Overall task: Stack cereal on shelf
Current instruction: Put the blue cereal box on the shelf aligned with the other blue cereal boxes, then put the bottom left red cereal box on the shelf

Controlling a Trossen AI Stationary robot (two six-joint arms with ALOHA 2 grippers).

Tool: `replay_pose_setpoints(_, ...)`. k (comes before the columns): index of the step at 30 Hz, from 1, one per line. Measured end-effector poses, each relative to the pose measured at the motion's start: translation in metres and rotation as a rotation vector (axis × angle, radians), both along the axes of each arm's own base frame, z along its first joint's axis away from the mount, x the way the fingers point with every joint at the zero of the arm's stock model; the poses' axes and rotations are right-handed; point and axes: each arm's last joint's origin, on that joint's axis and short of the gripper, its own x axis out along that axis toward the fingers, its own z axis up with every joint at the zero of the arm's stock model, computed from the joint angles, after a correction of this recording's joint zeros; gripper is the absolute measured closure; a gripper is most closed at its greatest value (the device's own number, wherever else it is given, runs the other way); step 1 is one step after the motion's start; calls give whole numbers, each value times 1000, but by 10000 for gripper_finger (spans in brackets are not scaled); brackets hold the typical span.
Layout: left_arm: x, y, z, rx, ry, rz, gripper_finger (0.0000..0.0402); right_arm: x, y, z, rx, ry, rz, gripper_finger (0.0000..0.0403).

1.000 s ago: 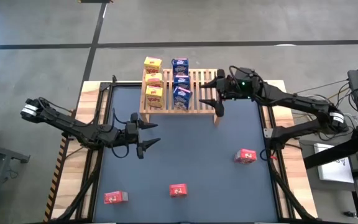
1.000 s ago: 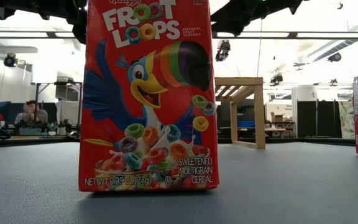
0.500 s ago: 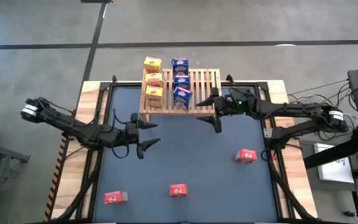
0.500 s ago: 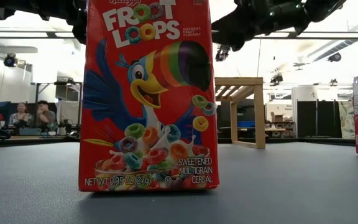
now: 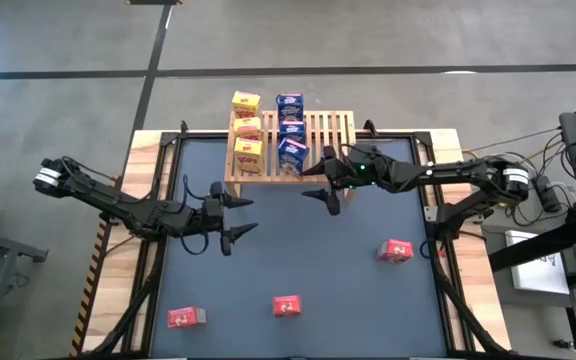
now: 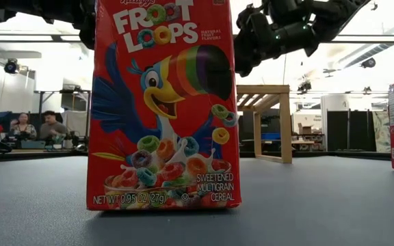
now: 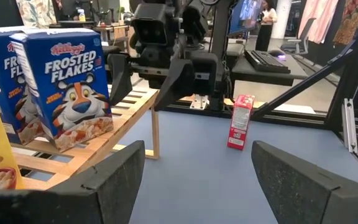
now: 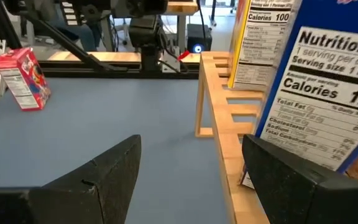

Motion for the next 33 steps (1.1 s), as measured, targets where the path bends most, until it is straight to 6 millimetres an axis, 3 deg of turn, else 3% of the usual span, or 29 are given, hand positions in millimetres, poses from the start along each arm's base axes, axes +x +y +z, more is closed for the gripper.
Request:
replay_pose_setpoints(24, 0, 0, -2, -21, 15, 3, 123, -4, -2, 1, -19, 76, -99, 133)
replay_pose_setpoints(33, 0, 0, -2, -40, 11, 5, 123, -21, 24, 18, -16, 108, -28, 133)
